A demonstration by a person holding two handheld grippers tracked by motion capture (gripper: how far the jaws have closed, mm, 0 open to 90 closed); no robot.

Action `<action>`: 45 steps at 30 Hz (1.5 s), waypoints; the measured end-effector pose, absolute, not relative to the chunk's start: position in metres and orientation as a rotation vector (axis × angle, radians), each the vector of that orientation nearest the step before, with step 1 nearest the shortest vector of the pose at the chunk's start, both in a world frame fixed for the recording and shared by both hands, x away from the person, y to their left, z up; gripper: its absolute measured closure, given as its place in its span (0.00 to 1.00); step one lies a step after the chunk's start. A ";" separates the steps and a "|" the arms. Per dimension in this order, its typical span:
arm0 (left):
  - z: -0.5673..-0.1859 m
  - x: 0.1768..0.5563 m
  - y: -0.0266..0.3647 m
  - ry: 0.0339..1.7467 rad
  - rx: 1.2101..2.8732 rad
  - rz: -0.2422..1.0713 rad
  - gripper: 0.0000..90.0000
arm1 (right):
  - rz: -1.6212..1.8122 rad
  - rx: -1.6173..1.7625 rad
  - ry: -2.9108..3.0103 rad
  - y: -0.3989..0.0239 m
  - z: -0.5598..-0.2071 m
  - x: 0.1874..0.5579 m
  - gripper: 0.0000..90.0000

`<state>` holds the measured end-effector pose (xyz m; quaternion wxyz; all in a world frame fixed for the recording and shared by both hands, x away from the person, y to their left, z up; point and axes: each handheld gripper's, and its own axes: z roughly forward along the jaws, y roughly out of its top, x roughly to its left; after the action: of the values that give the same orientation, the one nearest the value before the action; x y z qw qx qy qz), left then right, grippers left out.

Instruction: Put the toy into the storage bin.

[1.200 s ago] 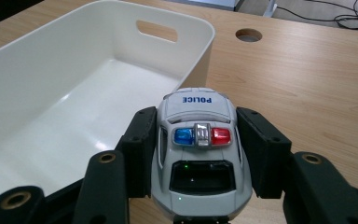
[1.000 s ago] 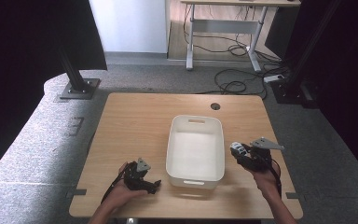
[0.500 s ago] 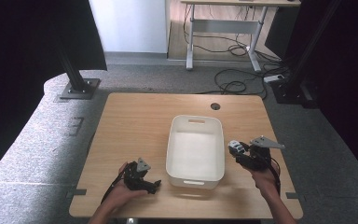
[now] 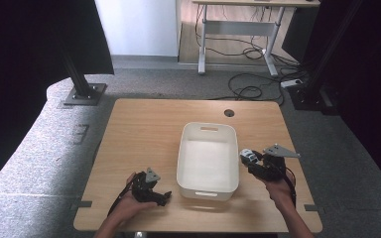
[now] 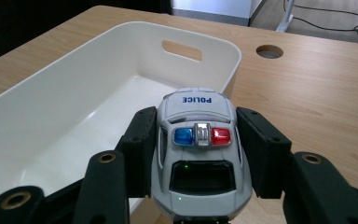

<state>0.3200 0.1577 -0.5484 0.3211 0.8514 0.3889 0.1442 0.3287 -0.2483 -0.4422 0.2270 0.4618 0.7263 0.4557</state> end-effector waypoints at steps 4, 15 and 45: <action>-0.548 0.320 0.158 1.022 2.237 0.379 0.00 | 1.257 1.265 2.003 -0.246 -0.441 0.329 0.56; -0.548 0.320 0.158 1.021 2.236 0.380 0.00 | 1.256 1.245 2.019 -0.235 -0.439 0.329 0.56; -0.548 0.320 0.158 1.021 2.238 0.379 0.00 | 1.242 1.220 2.050 -0.202 -0.436 0.343 0.56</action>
<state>0.3200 0.1578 -0.5483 0.3207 0.8516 0.3887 0.1441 0.3425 -0.2023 -0.4356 0.2240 0.4422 0.7429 0.4499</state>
